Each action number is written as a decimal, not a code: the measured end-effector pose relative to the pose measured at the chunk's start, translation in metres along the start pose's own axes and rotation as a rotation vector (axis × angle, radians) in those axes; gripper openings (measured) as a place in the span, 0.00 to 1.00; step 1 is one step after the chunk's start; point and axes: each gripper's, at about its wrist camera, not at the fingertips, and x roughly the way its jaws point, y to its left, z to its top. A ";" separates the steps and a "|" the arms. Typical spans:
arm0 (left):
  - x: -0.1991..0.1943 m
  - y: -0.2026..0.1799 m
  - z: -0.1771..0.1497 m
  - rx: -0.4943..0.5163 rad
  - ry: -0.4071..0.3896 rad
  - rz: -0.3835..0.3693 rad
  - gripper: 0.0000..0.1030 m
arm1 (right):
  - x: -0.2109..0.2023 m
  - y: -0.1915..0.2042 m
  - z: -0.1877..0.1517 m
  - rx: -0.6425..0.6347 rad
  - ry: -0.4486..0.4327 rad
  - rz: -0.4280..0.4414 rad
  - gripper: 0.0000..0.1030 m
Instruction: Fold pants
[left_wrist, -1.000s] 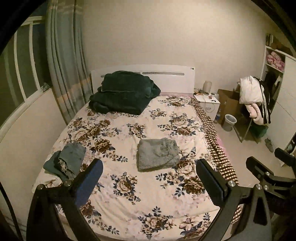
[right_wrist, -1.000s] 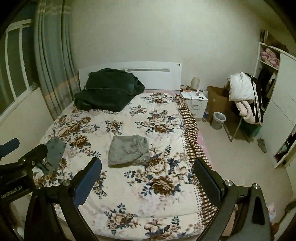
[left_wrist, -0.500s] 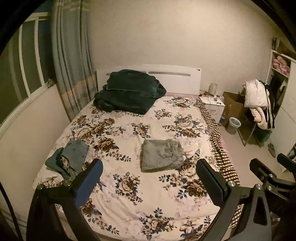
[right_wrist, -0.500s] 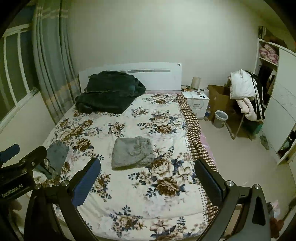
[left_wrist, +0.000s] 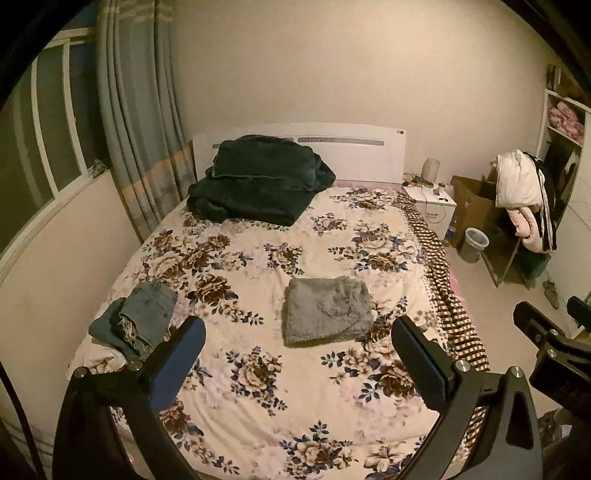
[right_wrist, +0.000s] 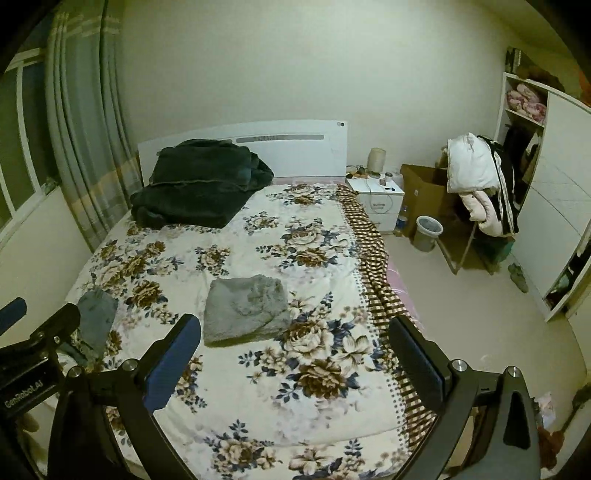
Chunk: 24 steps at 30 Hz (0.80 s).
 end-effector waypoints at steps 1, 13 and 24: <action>0.001 0.000 0.001 0.001 0.000 -0.001 1.00 | 0.003 -0.001 0.000 -0.001 0.003 -0.004 1.00; 0.009 -0.003 0.000 0.011 0.015 -0.004 1.00 | 0.018 -0.003 -0.006 -0.004 0.032 0.004 1.00; 0.011 -0.001 -0.002 0.011 0.019 -0.011 1.00 | 0.023 -0.002 -0.011 -0.003 0.036 0.009 1.00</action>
